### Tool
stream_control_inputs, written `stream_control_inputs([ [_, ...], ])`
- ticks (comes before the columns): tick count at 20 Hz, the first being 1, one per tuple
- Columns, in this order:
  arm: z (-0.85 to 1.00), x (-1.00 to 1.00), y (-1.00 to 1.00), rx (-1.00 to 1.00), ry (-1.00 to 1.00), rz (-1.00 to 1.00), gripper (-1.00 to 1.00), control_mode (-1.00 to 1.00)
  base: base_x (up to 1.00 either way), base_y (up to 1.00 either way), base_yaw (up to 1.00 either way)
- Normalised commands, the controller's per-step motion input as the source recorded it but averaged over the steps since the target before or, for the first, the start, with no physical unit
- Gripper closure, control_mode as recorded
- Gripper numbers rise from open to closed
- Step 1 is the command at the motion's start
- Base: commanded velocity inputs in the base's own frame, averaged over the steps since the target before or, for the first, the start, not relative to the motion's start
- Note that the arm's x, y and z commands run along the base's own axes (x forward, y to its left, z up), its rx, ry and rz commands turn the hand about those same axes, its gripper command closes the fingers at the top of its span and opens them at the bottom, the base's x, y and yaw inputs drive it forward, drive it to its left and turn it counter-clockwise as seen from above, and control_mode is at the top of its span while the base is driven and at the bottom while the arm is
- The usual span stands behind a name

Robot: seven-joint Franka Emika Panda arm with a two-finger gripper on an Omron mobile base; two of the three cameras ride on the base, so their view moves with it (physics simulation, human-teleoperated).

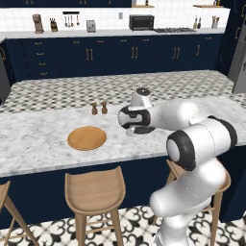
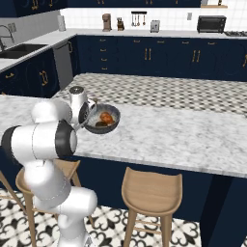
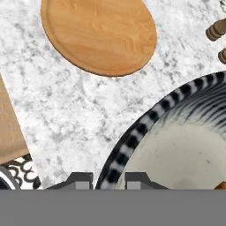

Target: Pick the chicken drumstick and mushroom from their plates and place them in the bowl. Then put the bowl in the fridge.

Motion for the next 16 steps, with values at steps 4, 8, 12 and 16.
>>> stream_control_inputs([
  [4, 0.74, -0.43, -0.38, -0.12, 0.00, 0.74, 1.00, -1.00, 0.00, 0.00, 0.00],
  [8, 0.60, -0.43, -0.34, -0.27, 0.02, 0.67, 1.00, -1.00, 0.00, 0.00, 0.00],
  [12, 0.26, -0.60, -0.07, -0.45, 0.00, 0.14, 1.00, -1.00, 0.00, 0.00, 0.00],
  [16, 0.36, -0.89, -0.11, 0.05, -0.12, -0.02, 1.00, -1.00, 0.00, 0.00, 0.00],
])
